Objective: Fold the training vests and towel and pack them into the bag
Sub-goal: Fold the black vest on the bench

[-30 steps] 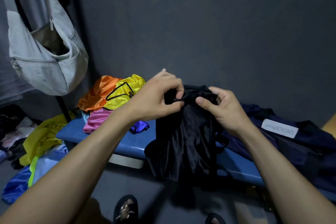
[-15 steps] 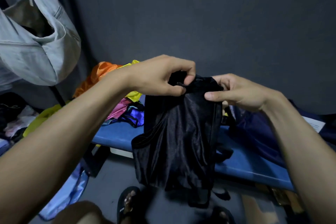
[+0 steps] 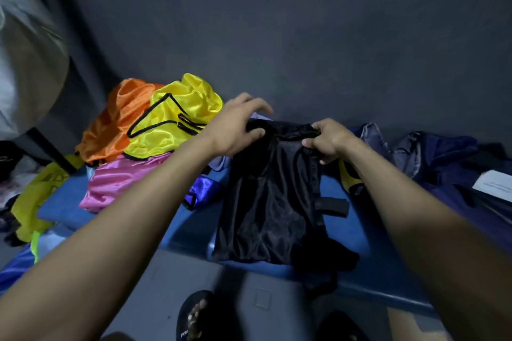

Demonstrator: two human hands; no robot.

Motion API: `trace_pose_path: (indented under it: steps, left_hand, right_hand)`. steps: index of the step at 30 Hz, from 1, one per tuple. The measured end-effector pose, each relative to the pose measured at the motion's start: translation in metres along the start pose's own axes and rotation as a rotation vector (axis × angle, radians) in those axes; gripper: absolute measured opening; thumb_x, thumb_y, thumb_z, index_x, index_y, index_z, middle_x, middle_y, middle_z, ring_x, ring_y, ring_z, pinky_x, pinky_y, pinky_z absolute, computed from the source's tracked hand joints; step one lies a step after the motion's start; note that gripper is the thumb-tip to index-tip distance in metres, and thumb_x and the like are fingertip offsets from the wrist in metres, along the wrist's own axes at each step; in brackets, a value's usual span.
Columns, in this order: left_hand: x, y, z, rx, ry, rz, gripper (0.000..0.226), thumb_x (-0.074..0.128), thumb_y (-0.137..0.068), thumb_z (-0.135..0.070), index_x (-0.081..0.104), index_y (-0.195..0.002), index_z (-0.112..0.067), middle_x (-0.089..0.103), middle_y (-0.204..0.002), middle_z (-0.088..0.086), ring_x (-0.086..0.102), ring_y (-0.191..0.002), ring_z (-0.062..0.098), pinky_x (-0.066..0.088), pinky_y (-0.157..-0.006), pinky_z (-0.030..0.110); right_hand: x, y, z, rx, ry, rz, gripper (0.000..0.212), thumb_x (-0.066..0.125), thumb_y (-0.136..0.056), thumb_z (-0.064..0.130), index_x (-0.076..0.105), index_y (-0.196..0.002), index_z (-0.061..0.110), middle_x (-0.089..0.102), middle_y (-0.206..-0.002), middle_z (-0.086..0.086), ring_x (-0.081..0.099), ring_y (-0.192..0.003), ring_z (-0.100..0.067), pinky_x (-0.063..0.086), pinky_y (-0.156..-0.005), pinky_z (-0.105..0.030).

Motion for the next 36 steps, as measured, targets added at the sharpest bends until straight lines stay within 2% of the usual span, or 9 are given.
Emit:
trace_pose_path:
  steps: [4, 8, 10, 12, 14, 19, 26, 32, 36]
  left_hand:
    - [-0.011, 0.059, 0.008, -0.243, 0.230, 0.023, 0.013, 0.076, -0.090, -0.014, 0.068, -0.098, -0.020, 0.068, -0.092, -0.005, 0.058, -0.080, 0.010, 0.051, -0.079, 0.028]
    - [0.001, 0.119, 0.001, -0.436, 0.271, 0.259, 0.012, 0.076, -0.091, -0.022, 0.069, -0.086, -0.015, 0.069, -0.071, -0.004, 0.057, -0.055, 0.001, 0.048, -0.058, 0.019]
    - [0.008, 0.143, -0.005, -0.488, 0.254, 0.326, 0.017, 0.078, -0.089, -0.029, 0.070, -0.084, -0.014, 0.070, -0.071, -0.002, 0.057, -0.055, 0.002, 0.047, -0.059, 0.018]
    - [0.019, 0.167, -0.009, -0.556, 0.220, 0.371, 0.023, 0.082, -0.085, -0.035, 0.071, -0.084, -0.015, 0.071, -0.075, -0.002, 0.058, -0.058, 0.003, 0.048, -0.063, 0.020]
    - [0.030, 0.187, -0.011, -0.632, 0.215, 0.380, 0.032, 0.086, -0.079, -0.042, 0.070, -0.085, -0.015, 0.069, -0.074, -0.003, 0.058, -0.057, 0.004, 0.049, -0.064, 0.023]
    - [0.048, 0.216, -0.020, -0.713, 0.198, 0.364, 0.041, 0.087, -0.076, -0.047, 0.063, -0.072, -0.014, 0.060, -0.056, -0.009, 0.052, -0.048, 0.005, 0.047, -0.056, 0.024]
    - [0.070, 0.231, -0.047, -0.761, 0.446, -0.007, 0.043, 0.080, -0.088, -0.022, 0.046, -0.063, -0.016, 0.040, -0.043, -0.011, 0.035, -0.038, 0.004, 0.029, -0.043, 0.017]
    - [0.051, 0.236, -0.028, -0.670, 0.331, 0.103, 0.032, 0.070, -0.096, -0.022, 0.059, -0.069, -0.009, 0.051, -0.075, -0.001, 0.050, -0.068, 0.016, 0.038, -0.064, 0.025]
    - [0.058, 0.244, -0.032, -0.648, 0.464, 0.215, 0.029, 0.071, -0.095, -0.017, 0.058, -0.070, -0.011, 0.045, -0.072, 0.006, 0.043, -0.069, 0.017, 0.034, -0.070, 0.029]
  right_hand:
    - [0.000, -0.005, -0.012, 0.026, 0.049, -0.096, 0.038, 0.067, -0.100, 0.025, 0.059, -0.131, 0.006, 0.064, -0.126, -0.014, 0.071, -0.085, -0.035, 0.064, -0.077, -0.047]
    - [-0.001, 0.033, -0.003, -0.164, 0.364, -0.207, 0.061, 0.070, -0.096, 0.033, 0.046, -0.147, 0.011, 0.057, -0.140, -0.014, 0.057, -0.124, -0.036, 0.047, -0.101, -0.039]
    - [-0.002, 0.073, -0.001, -0.292, 0.344, -0.253, 0.045, 0.071, -0.095, 0.030, 0.057, -0.134, 0.012, 0.064, -0.125, -0.011, 0.060, -0.116, -0.033, 0.046, -0.091, -0.036]
    - [-0.001, 0.118, -0.013, -0.310, 0.317, -0.262, 0.016, 0.071, -0.093, 0.031, 0.067, -0.097, 0.016, 0.071, -0.091, -0.001, 0.066, -0.089, -0.027, 0.042, -0.072, -0.031]
    - [0.010, 0.160, -0.036, -0.260, 0.336, -0.199, 0.025, 0.069, -0.093, 0.037, 0.062, -0.077, 0.019, 0.066, -0.072, 0.005, 0.063, -0.073, -0.020, 0.041, -0.065, -0.031]
    - [0.039, 0.213, -0.087, -0.158, 0.211, -0.185, 0.031, 0.071, -0.091, 0.047, 0.064, -0.077, 0.020, 0.067, -0.072, 0.008, 0.063, -0.075, -0.014, 0.051, -0.069, -0.036]
    - [0.079, 0.208, -0.100, -0.061, 0.108, -0.299, 0.034, 0.067, -0.092, 0.054, 0.053, -0.079, 0.025, 0.056, -0.075, 0.009, 0.062, -0.087, -0.025, 0.040, -0.064, -0.034]
    - [0.064, 0.205, -0.118, -0.050, 0.072, -0.270, 0.039, 0.064, -0.100, 0.035, 0.043, -0.071, 0.018, 0.047, -0.066, 0.002, 0.050, -0.066, -0.021, 0.037, -0.061, -0.036]
    - [0.067, 0.207, -0.118, -0.096, 0.118, -0.205, 0.039, 0.061, -0.101, 0.036, 0.044, -0.074, 0.014, 0.052, -0.072, -0.007, 0.054, -0.077, -0.028, 0.045, -0.068, -0.041]
Point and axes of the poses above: each hand's wrist, its own y-axis away from the middle knuckle, its own x-axis out of the palm, z = x × y, the point moved 5 cm from there along -y, towards the middle knuckle
